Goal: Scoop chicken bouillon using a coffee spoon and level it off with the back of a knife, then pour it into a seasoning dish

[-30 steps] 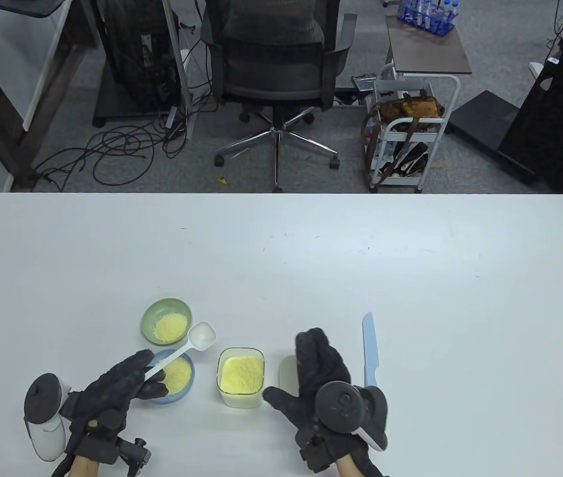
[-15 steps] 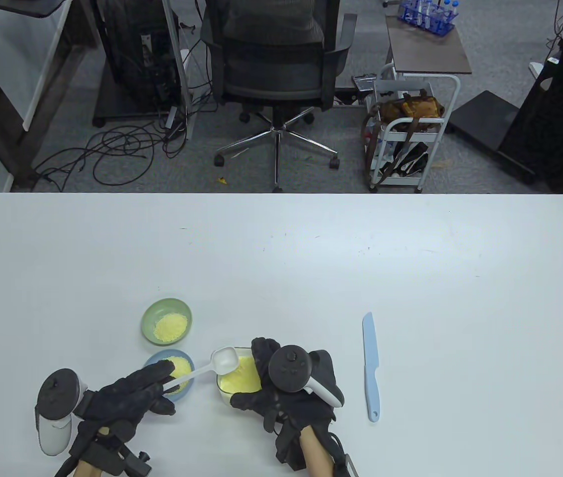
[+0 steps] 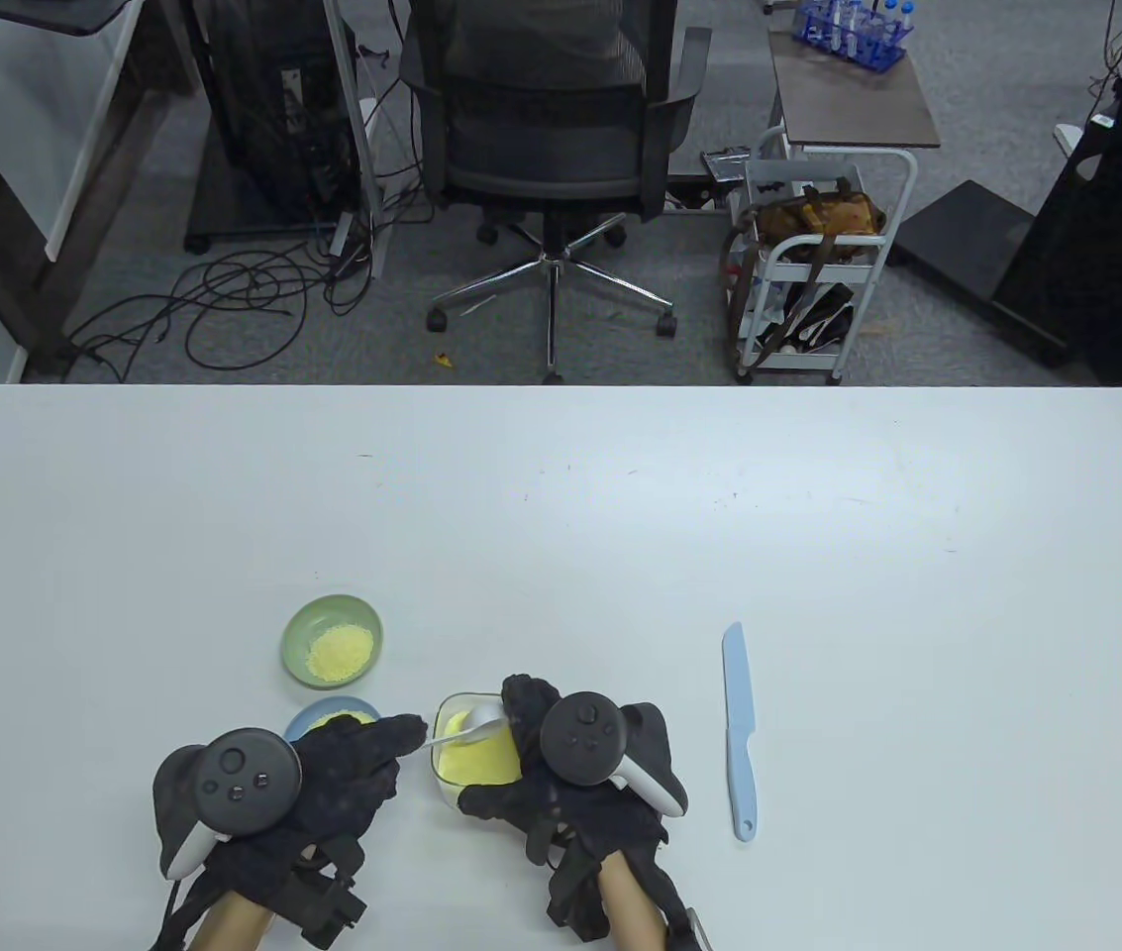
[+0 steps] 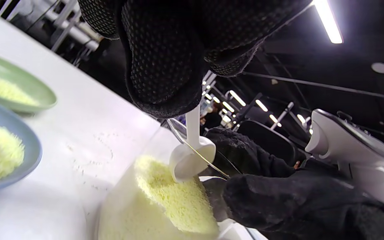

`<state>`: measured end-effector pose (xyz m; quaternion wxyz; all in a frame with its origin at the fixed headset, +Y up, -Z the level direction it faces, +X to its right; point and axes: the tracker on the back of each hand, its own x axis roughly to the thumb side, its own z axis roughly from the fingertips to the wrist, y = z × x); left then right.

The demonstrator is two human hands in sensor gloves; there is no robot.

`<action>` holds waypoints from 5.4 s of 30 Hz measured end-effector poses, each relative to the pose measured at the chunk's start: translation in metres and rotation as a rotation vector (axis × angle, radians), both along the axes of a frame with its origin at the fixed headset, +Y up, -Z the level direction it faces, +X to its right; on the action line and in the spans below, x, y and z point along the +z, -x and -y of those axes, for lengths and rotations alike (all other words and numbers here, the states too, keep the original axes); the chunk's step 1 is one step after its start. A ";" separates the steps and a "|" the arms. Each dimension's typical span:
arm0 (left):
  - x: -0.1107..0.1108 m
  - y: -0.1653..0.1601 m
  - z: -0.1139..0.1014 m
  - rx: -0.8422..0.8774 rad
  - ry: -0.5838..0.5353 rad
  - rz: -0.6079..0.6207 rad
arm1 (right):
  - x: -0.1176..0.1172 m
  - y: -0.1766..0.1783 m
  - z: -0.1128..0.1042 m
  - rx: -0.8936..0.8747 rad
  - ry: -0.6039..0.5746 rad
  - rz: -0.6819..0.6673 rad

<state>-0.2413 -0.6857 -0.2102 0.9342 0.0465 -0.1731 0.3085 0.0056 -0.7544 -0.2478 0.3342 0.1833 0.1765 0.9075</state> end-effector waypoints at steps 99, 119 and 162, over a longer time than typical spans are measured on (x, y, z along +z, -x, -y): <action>-0.016 0.055 0.042 0.524 0.687 0.103 | 0.045 -0.161 -0.040 0.408 -0.221 0.814; -0.016 0.054 0.043 0.529 0.686 0.110 | 0.020 -0.156 0.019 0.720 -0.008 0.734; -0.016 0.054 0.044 0.568 0.688 0.125 | 0.024 -0.119 -0.032 0.291 -0.129 0.514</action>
